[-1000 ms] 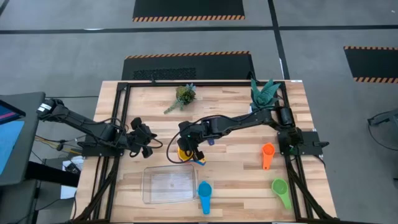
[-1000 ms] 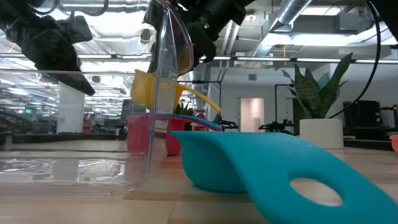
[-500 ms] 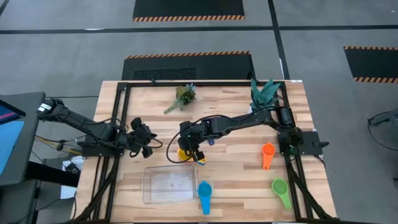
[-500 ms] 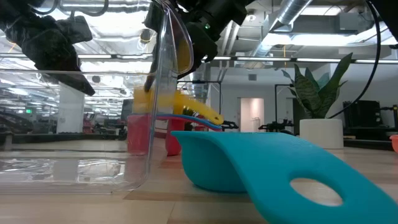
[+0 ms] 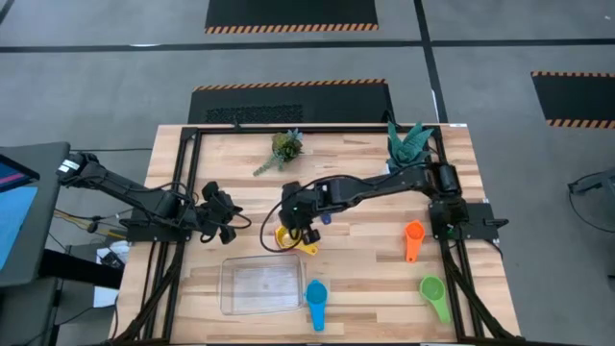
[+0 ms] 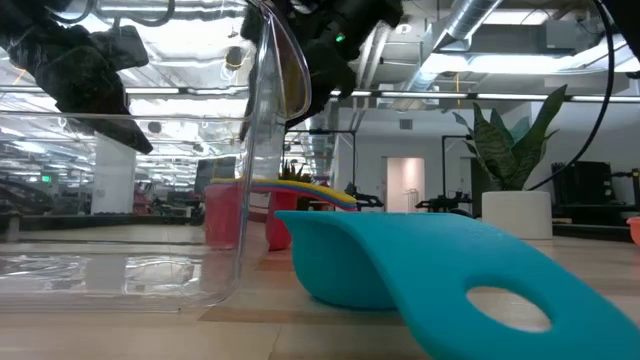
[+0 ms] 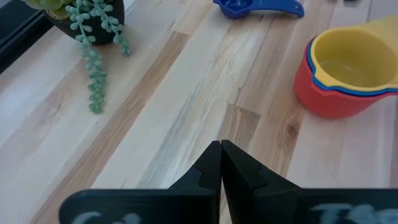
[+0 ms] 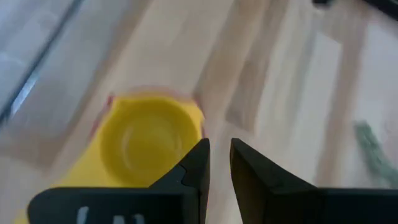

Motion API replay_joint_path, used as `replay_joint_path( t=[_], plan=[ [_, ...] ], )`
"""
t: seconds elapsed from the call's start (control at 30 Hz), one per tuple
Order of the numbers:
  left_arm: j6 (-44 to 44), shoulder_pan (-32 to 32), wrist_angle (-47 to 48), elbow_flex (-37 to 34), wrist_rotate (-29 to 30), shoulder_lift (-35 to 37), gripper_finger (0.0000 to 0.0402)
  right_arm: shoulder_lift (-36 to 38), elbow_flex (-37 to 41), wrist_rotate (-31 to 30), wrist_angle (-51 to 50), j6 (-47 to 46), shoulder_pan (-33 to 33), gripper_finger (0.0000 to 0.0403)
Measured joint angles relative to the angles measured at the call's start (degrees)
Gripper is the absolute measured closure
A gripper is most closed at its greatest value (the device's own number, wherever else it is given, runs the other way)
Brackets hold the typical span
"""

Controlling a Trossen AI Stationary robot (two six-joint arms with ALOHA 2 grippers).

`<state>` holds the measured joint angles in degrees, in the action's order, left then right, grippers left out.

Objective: Nest measuring cups in basket
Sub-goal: Move the measuring cups to the center of the table

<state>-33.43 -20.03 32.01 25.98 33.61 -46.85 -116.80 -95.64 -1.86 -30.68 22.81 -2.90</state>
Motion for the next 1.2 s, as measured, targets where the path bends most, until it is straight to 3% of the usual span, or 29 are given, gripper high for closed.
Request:
replay_joint_path(
  t=[0.13, 0.37, 0.5, 0.7, 1.2],
  plan=[
    [-0.1, 0.0, 0.1, 0.0, 0.0, 0.0, 0.0401, 2.8, 0.0, -3.1, -12.7, -4.6, 0.0, 0.0315],
    [0.7, 0.0, 0.2, 0.0, 3.4, 0.0, 0.0402, 4.5, 0.4, -2.4, -39.7, -21.3, -0.8, 0.0316],
    [0.7, 0.0, 0.2, 0.0, 4.4, 0.0, 0.0401, 4.5, 2.5, -2.4, -49.1, -27.7, -3.0, 0.0316],
    [-0.2, 0.0, 0.2, 0.0, 4.3, 0.0, 0.0402, 4.5, 7.8, -2.4, -49.3, -31.8, -7.6, 0.0316],
    [-0.4, 0.0, 0.2, 0.0, 4.3, 0.0, 0.0401, 4.4, 11.9, -3.1, -30.3, -28.3, -19.3, 0.0317]
  ],
)
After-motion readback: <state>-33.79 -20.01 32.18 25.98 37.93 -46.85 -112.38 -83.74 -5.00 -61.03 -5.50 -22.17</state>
